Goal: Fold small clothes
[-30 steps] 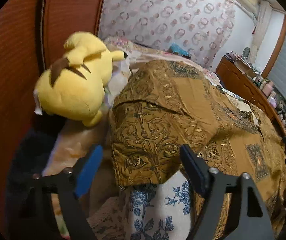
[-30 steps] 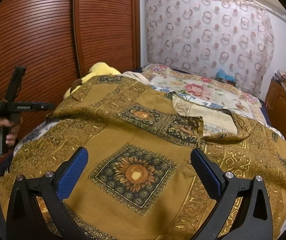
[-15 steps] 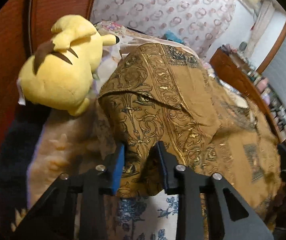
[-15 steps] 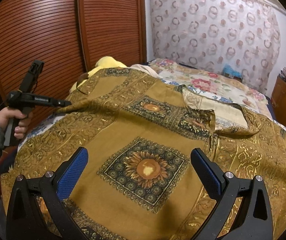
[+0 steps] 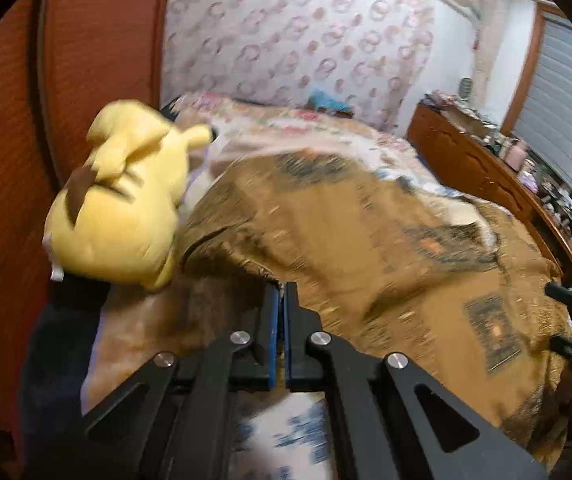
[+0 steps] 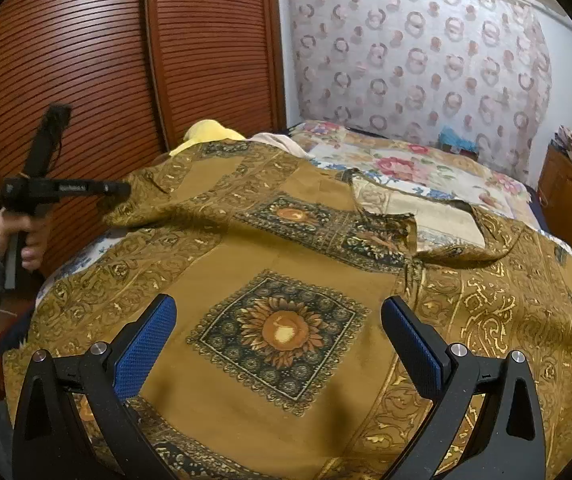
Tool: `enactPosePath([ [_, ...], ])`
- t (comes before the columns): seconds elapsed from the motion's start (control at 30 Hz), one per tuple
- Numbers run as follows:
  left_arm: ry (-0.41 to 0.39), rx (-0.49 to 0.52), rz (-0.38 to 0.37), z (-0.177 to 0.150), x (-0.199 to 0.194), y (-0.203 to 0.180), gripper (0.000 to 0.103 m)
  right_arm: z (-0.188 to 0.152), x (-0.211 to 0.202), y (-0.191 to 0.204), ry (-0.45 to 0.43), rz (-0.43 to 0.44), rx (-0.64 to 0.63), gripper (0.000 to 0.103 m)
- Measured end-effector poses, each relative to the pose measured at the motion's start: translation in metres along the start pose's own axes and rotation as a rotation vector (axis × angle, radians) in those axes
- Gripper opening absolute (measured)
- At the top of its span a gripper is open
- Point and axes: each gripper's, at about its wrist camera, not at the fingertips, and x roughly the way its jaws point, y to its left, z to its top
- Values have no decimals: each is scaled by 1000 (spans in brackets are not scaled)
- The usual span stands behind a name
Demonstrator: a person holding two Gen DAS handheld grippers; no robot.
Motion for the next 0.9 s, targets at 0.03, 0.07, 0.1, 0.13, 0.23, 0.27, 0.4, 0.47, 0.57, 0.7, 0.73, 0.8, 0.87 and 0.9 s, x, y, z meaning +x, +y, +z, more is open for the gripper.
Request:
enactPosePath([
  [0.03,-7,12,-12,5,-1,-7,0,0,0,-2,-1,-1,7,103],
  [0.07,-16,31,-28,10,-2,-18,0,0,-1,-4,0,-1,12,103],
  [0.1,-20,46,-41,16,-1,-27,0,0,-1,-6,-1,0,17,103],
  [0.13,-20,63,-58,21,1,-36,0,-1,-1,-8,-2,-2,23,103],
  [0.23,-15,111,-114,29,6,-70,0,-1,-5,-13,-11,-9,33,103],
  [0.27,-8,124,-141,30,7,-80,0,-1,-6,-15,-14,-11,36,103],
  [0.4,8,165,-205,29,5,-111,0,-2,-14,-20,-30,-17,49,103],
  [0.47,11,189,-184,26,0,-118,0,-3,-16,-24,-34,-18,61,103],
  [0.57,0,209,-161,25,-9,-118,5,-4,-16,-28,-32,-24,68,103],
  [0.7,-23,212,-102,22,-18,-113,12,-4,-15,-32,-32,-25,83,103],
  [0.73,-29,207,-88,20,-20,-109,21,-4,-15,-32,-31,-25,82,103],
  [0.8,-37,192,-72,15,-22,-100,31,-5,-15,-33,-30,-25,78,103],
  [0.87,-36,180,-44,10,-21,-95,37,-3,-14,-33,-26,-25,70,103],
  [0.9,-33,174,-17,6,-20,-88,39,-2,-13,-32,-24,-25,63,103],
])
